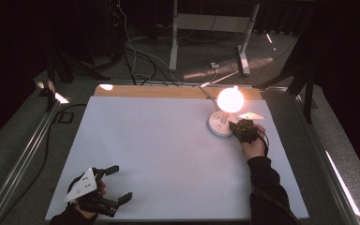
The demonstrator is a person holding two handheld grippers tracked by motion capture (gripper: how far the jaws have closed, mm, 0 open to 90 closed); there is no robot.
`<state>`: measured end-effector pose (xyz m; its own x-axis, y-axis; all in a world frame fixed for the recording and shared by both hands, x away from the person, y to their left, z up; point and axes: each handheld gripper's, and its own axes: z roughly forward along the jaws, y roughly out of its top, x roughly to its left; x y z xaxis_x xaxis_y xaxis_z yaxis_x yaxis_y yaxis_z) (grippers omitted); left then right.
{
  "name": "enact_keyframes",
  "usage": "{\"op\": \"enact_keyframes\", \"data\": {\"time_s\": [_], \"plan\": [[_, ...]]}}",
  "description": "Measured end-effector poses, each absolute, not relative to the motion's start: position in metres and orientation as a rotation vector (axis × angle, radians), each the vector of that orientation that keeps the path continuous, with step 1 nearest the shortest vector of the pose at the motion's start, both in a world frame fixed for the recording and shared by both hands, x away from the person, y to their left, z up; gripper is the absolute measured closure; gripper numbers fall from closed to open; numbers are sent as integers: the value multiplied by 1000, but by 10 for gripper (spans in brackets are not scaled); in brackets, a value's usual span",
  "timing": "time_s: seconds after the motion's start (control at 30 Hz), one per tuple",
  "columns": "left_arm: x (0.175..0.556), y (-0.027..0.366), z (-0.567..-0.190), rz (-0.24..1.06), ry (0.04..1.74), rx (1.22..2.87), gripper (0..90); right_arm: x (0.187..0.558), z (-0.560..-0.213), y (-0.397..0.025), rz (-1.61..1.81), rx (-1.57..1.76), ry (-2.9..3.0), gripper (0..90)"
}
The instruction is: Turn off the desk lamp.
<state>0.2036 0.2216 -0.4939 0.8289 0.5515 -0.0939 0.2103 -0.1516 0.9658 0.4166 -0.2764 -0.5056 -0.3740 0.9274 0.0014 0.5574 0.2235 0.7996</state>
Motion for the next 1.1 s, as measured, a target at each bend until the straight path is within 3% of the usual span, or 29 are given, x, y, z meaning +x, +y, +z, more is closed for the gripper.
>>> {"op": "enact_keyframes", "data": {"time_s": [0.6, 1.1], "plan": [[203, 221, -493, 332, 589, 1726, 4, 415, -488, -274, 1044, 1343, 2004, 900], [204, 222, -494, 328, 594, 1725, 4, 418, -502, -277, 1021, 1374, 2016, 900]]}}
